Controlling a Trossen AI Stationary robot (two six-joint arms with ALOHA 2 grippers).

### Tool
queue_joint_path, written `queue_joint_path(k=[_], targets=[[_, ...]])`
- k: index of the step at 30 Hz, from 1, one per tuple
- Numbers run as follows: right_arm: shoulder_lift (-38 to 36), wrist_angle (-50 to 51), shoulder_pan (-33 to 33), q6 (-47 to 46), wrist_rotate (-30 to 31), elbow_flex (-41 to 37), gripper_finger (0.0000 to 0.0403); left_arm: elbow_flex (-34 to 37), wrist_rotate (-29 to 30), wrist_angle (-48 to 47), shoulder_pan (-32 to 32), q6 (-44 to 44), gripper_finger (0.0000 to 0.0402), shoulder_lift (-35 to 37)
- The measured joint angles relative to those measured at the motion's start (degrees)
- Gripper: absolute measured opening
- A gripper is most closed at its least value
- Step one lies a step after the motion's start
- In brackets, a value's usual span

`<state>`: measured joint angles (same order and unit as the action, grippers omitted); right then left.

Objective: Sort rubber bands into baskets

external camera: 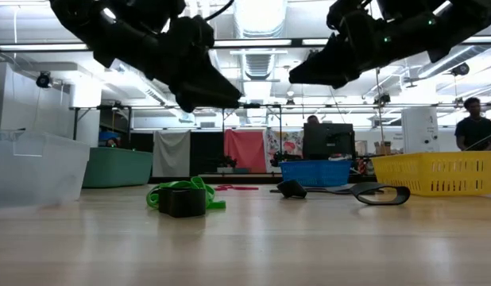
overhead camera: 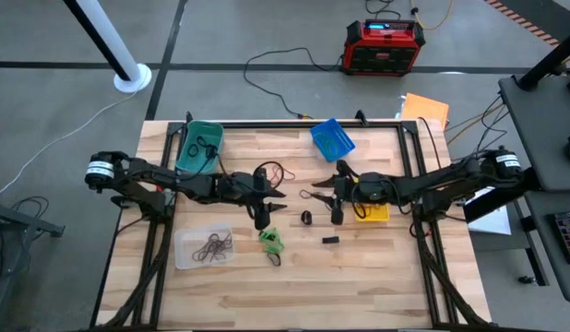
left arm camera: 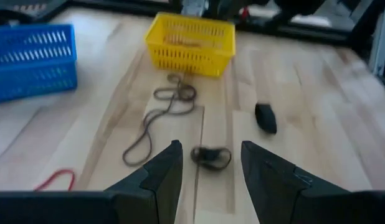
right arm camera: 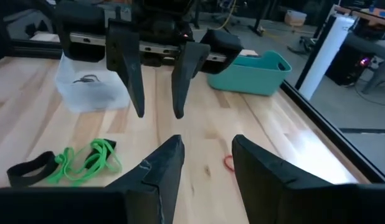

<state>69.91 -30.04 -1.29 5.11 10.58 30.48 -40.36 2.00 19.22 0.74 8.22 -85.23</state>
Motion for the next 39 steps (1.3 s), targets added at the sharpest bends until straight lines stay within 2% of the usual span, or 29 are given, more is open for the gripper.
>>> queue_joint_path(k=[9,16,20,24,30,39], targets=[[-4.6,5.8,0.0,-2.0,0.0,0.0,0.0134,-0.4,-0.1,2.3,0.0,-0.1,0.0148,-1.4],[-7.5,8.5,0.0,-2.5,0.0,0.0,0.0136,-8.2,-1.5,2.0,-0.9,-1.8,0.0148,-13.4],[-8.4,11.7,0.0,-4.0,0.0,0.0,0.0133,-14.4,-1.5,-2.4,-1.1,-4.6,0.0148,-20.4],[-8.2,13.1,0.0,-5.6,0.0,0.0,0.0134,-18.5,-1.3,-6.8,-1.1,-4.9,0.0148,-24.2],[-7.6,13.5,0.0,-6.1,0.0,-0.1,0.014,-19.6,-1.2,-9.0,-1.1,-4.6,0.0148,-25.7],[-7.4,13.6,0.1,-6.0,0.0,-0.2,0.0137,-18.1,-1.1,-10.8,-1.1,0.5,0.0148,-25.7]])
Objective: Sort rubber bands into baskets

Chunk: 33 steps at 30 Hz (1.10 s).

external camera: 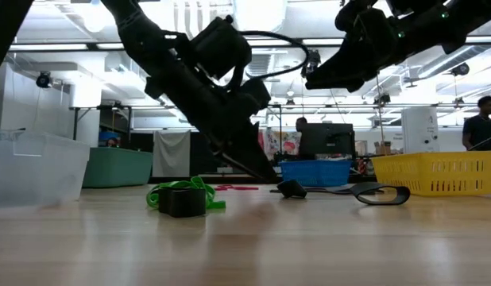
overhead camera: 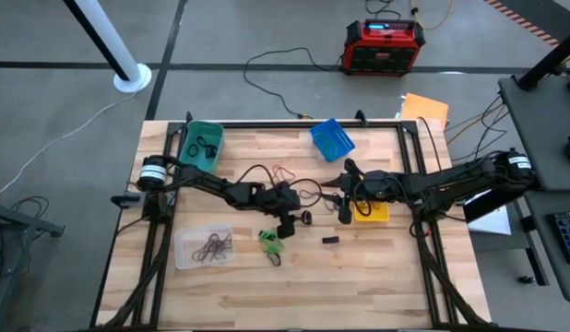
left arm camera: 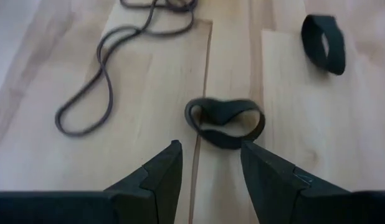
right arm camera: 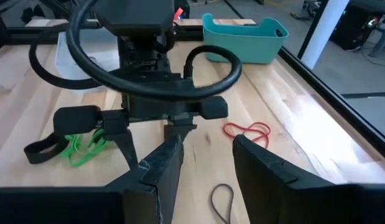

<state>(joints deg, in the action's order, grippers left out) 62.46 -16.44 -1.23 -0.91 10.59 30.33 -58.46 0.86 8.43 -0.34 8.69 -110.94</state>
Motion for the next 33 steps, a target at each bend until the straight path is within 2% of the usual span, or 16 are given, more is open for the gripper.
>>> queue_joint_path(k=[18,33], targets=[[0.0,-0.1,0.0,-0.7,0.0,0.0,0.0138,0.9,0.2,6.9,0.0,1.0,0.0148,-0.2],[0.0,0.0,0.0,-0.7,0.0,-0.1,0.0143,1.0,0.6,10.6,0.0,5.1,0.0148,-6.3]])
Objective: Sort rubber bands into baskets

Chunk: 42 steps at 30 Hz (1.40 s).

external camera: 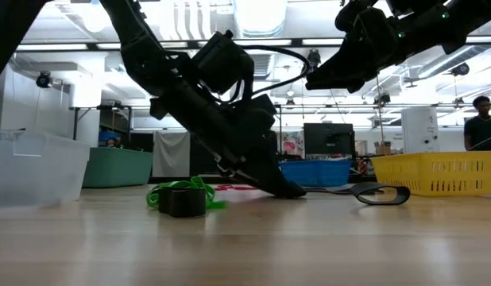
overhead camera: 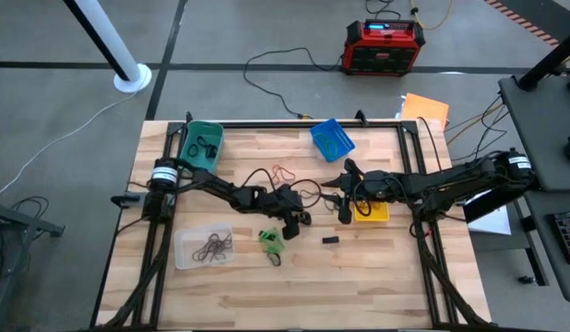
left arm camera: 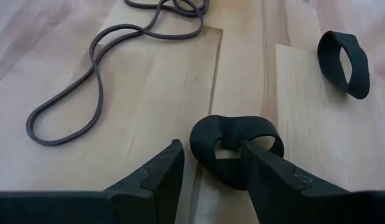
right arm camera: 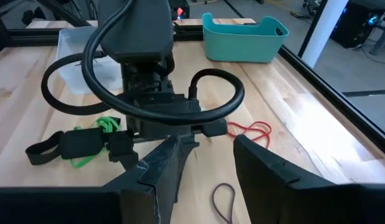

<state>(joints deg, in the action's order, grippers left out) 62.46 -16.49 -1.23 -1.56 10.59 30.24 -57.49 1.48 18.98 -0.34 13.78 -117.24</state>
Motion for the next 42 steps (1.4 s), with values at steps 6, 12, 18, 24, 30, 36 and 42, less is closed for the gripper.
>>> queue_joint_path(k=[6,12,18,24,30,36,42], targets=[[0.0,0.0,0.0,0.0,0.0,0.0,0.0137,0.0,0.0,0.1,0.0,0.1,0.0146,0.0],[0.0,0.0,0.0,0.0,0.0,0.0,0.0139,0.0,-0.1,0.3,0.0,-0.1,0.012,-0.1],[0.0,0.0,0.0,0.1,0.0,0.0,0.0133,0.0,0.0,0.3,0.0,-0.2,0.0085,-0.1],[0.0,0.0,0.0,0.1,0.0,0.0,0.0134,0.0,-0.1,0.6,0.1,-0.9,0.0044,-0.1],[0.0,0.1,0.0,0.3,0.0,0.0,0.0129,0.3,-1.3,-1.0,-0.4,-3.3,0.0003,2.0],[0.0,0.4,0.0,0.8,0.0,-0.1,0.0125,0.3,-0.7,-2.3,-0.4,-5.9,0.0001,7.4],[0.0,0.9,0.0,0.6,0.0,-0.1,0.0127,0.4,5.5,-8.9,-0.4,-7.8,0.0,11.8]])
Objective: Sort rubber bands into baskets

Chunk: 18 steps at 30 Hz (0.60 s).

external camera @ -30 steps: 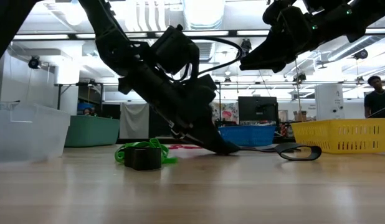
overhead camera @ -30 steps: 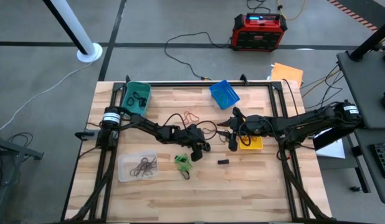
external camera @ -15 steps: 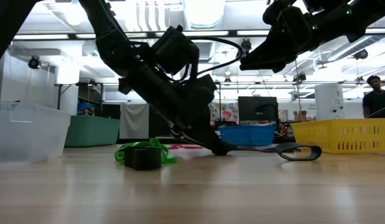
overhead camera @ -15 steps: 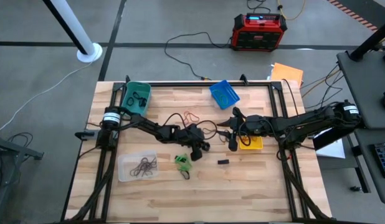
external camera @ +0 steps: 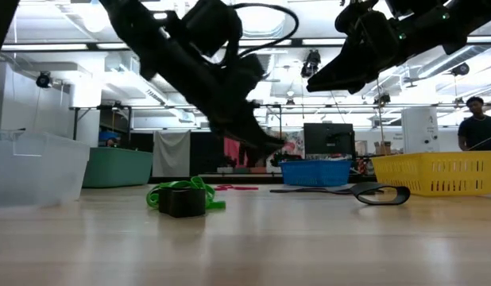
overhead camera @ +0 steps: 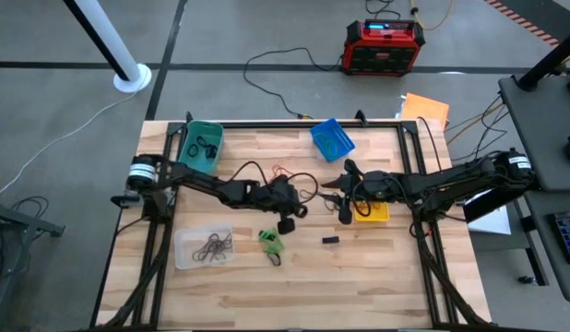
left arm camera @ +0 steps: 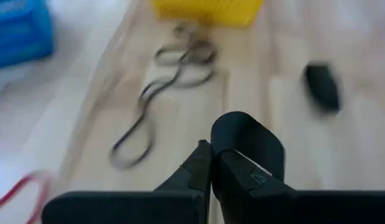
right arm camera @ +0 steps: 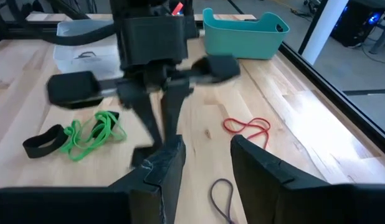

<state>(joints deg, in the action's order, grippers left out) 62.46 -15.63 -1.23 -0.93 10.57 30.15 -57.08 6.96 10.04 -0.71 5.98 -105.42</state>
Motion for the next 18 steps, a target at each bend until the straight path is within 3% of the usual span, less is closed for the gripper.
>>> queue_joint_path(k=[9,18], targets=[[0.0,0.2,0.0,-0.2,0.0,0.0,0.0123,0.2,22.2,-26.3,1.3,-0.3,0.0,11.6],[0.0,0.3,0.0,-0.6,0.0,0.0,0.0122,0.9,29.2,-45.0,8.4,4.6,0.0,20.4]])
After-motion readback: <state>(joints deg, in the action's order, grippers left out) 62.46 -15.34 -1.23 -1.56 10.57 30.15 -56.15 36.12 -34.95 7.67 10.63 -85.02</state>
